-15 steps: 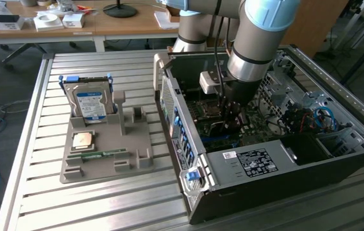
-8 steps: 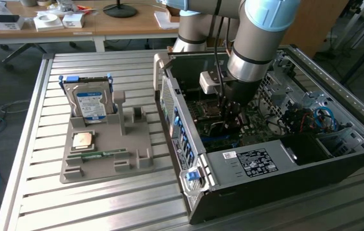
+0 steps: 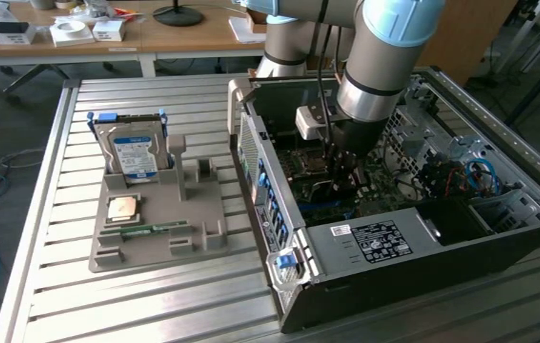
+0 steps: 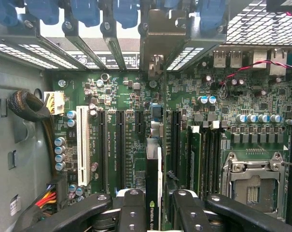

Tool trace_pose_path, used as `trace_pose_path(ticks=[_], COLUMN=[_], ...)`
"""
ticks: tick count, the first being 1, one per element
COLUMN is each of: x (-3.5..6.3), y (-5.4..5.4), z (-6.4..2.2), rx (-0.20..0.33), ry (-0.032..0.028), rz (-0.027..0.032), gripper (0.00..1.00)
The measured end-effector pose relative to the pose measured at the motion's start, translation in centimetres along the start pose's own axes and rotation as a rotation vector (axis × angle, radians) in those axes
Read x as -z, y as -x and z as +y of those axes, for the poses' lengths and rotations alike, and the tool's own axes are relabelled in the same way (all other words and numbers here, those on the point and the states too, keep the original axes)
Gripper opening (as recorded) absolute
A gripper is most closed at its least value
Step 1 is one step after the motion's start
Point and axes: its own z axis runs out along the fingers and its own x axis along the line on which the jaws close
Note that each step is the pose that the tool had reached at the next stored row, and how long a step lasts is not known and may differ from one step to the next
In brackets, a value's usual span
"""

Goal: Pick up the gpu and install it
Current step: 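Insert the gpu into the slot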

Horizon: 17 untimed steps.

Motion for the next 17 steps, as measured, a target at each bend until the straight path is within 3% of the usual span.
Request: trace_pose_path(ticks=[17], x=[-0.13], y=[0.00], z=[0.13], rx=[0.000], ry=[0.0002], rz=[-0.0006], gripper=[0.26])
